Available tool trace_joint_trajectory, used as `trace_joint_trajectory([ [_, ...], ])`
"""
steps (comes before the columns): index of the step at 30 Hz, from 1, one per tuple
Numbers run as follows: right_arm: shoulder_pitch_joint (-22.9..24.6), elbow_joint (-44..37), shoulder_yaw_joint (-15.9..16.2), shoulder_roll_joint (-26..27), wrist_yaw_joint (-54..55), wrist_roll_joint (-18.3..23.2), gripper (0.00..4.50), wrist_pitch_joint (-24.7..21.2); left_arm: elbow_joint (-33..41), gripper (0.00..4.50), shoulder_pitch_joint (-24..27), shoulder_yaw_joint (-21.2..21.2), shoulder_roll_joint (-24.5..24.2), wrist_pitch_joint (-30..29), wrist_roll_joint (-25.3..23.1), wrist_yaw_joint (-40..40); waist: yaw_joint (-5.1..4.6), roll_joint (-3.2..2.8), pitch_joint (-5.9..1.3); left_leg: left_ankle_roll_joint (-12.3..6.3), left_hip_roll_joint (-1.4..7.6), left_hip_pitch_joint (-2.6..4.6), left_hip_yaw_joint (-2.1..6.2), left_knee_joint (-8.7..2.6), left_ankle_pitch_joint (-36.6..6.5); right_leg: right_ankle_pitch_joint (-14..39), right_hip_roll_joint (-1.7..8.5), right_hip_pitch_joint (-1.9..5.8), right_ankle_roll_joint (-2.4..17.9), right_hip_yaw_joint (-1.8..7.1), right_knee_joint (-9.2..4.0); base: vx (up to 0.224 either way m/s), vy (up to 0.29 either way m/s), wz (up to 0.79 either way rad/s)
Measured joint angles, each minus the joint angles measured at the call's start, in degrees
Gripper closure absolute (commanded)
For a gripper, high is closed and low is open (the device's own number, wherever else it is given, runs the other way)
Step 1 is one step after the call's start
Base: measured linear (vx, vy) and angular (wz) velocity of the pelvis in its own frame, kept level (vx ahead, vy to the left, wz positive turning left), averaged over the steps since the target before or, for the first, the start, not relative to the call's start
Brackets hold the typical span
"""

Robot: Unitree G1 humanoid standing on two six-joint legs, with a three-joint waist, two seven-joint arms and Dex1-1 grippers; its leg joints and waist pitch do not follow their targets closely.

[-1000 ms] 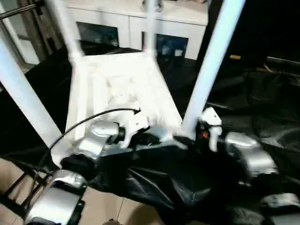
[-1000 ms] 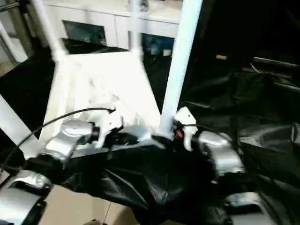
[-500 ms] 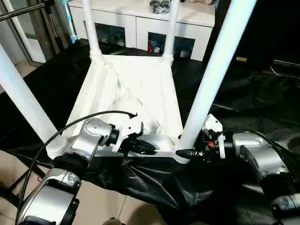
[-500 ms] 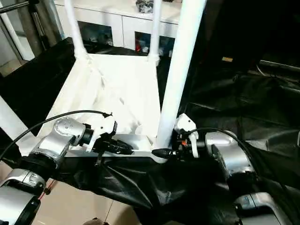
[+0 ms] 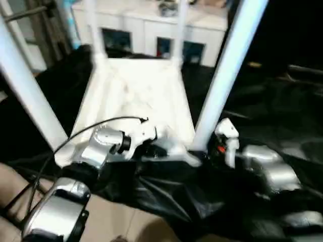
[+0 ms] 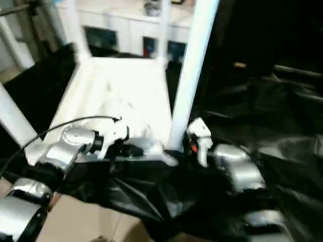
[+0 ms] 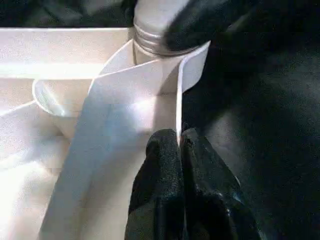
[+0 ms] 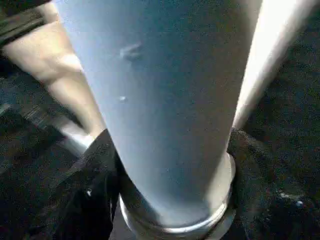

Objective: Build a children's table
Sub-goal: Rotate leg to tighten

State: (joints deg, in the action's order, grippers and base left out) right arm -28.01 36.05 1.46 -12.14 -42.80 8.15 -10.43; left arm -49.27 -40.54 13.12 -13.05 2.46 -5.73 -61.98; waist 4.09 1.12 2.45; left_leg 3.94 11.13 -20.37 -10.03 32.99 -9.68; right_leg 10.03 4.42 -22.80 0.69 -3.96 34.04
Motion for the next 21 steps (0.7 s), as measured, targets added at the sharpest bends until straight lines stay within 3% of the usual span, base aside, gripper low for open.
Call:
trace_joint_trajectory([
  [2, -1.22, 1.93, -1.28, 2.34, 6.40, -0.53, 1.80, 0.73, -0.03, 4.50, 0.02, -0.58, 1.66, -1.52, -0.35, 3.37, -0.76, 0.00, 0.00, 0.00, -0.04, 0.07, 0.02, -0.01, 0.00, 0.00, 0.00, 0.01, 0.00, 0.03, 0.00, 0.000, 0.000, 0.00],
  [4, -1.43, 2.53, -1.65, 3.67, 9.85, -1.11, 1.80, 1.68, 0.05, 4.50, 0.11, -0.94, 2.41, -2.26, -0.40, 4.81, -0.84, 0.00, -0.02, 0.00, -0.04, 0.13, 0.02, -0.05, 0.00, 0.00, 0.00, 0.02, 0.00, 0.03, 0.02, 0.000, 0.000, 0.00],
  [5, -1.49, 2.93, -1.76, 4.69, 12.15, -1.75, 1.24, 2.65, 0.56, 4.50, 0.36, -1.06, 2.66, -2.84, -0.44, 5.46, -0.85, -0.03, -0.04, 0.00, -0.03, 0.18, 0.02, -0.08, 0.00, -0.01, 0.00, 0.04, 0.01, 0.03, 0.07, 0.000, 0.000, 0.00],
  [10, -1.42, 3.63, -1.68, 5.36, 13.56, -3.64, 0.91, 4.68, 2.72, 4.50, 1.44, -0.98, 3.43, -3.64, -0.70, 5.81, -0.75, -0.20, -0.15, 0.01, -0.08, 0.17, 0.01, -0.19, -0.02, -0.01, 0.00, 0.05, 0.01, 0.08, 0.03, 0.000, 0.000, 0.00],
  [14, -1.41, 3.63, -0.86, 3.64, 9.79, -4.12, 0.60, 5.54, 3.10, 4.50, 1.49, -0.96, 3.40, -3.61, -0.69, 4.65, -0.56, -0.26, -0.16, 0.01, -0.12, 0.16, 0.00, -0.39, -0.02, -0.16, 0.00, 0.03, 0.27, 0.13, 0.04, 0.000, 0.000, 0.00],
  [21, 0.38, -0.32, 2.59, -2.86, -5.70, -2.79, 0.60, 5.28, 4.93, 4.50, 2.56, -0.54, 0.56, -1.86, 0.91, -3.01, -0.20, -0.26, -0.13, 0.01, -0.10, -0.18, 0.01, -0.62, -0.04, -0.11, -0.02, -0.25, 0.22, 0.03, -0.02, 0.000, 0.000, 0.00],
])
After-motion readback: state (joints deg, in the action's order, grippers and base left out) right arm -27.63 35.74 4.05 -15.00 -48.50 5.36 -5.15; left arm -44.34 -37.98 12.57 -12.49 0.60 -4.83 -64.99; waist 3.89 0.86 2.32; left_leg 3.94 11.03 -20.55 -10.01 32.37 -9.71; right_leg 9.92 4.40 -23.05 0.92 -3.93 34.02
